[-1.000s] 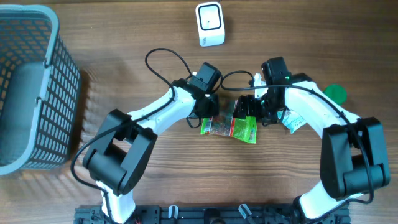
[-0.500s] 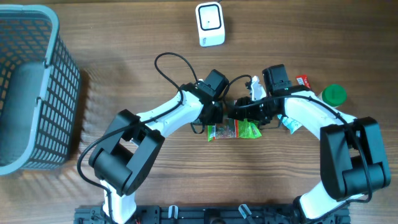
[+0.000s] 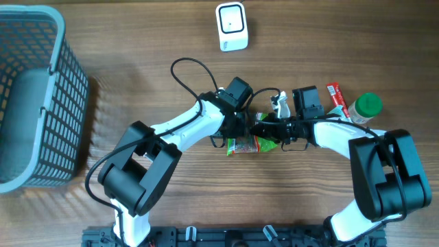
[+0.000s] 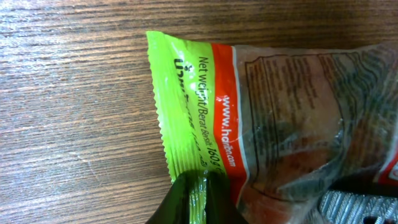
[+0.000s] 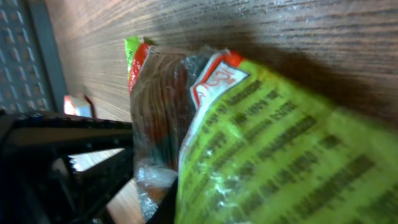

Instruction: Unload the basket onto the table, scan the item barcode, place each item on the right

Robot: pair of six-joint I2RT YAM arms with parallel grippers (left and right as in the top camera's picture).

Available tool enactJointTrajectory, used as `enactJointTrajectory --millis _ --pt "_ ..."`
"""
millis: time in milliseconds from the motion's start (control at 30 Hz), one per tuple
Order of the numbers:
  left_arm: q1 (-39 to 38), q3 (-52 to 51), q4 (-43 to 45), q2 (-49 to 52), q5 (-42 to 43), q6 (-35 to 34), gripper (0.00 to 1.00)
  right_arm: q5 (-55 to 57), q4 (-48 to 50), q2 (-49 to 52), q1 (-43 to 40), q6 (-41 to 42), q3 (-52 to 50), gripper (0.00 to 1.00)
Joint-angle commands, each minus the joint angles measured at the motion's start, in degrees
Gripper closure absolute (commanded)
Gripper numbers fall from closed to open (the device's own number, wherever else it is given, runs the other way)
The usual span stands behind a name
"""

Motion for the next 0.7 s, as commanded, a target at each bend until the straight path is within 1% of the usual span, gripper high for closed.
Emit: enactJointTrajectory --millis 0,67,133,300,367,433,467,533,567,667 --pt "-0.79 -0.55 0.07 1.36 1.55 0.46 0.96 -5.38 1.49 0.61 1.16 0.5 -0.15 0.96" --pt "0.44 -0.48 0.07 0.26 1.57 0.46 0.96 -6.69 2.08 0.59 1.16 -1.99 -0.15 0.96" --pt "2.01 -0.44 0.07 -1.46 1.86 0.44 0.96 -6.91 2.01 0.61 1.14 -1.99 -0.15 0.96" --pt "5.64 -0.44 0.33 -4.44 6.54 0.48 0.96 -7.52 2.01 0.59 1.14 -1.79 -0.15 0.96" --pt "7.87 0.0 -0.92 -6.01 6.51 0.96 0.96 -7.13 2.05 0.55 1.14 -2.01 -0.15 0.96" --pt "10.49 1.16 -2.86 -8.33 6.49 2.01 0.96 -4.22 1.77 0.2 1.14 -3.21 -0.15 0.96" --pt "12.24 2.01 -4.24 -10.14 6.47 2.03 0.96 -4.22 1.79 -0.04 1.14 -4.87 -0.15 0.96" --pt "15.34 3.1 -5.99 -13.62 6.45 2.03 0.96 -4.55 1.88 -0.57 0.83 -5.33 -0.13 0.96" --pt "17.64 3.39 -6.6 -16.15 6.49 1.99 0.96 -6.29 1.9 -1.05 0.37 -5.86 0.07 0.96" --pt "23.87 3.39 -8.11 -22.51 6.49 2.01 0.94 -14.88 3.28 -2.67 -0.15 -11.41 0.55 0.96"
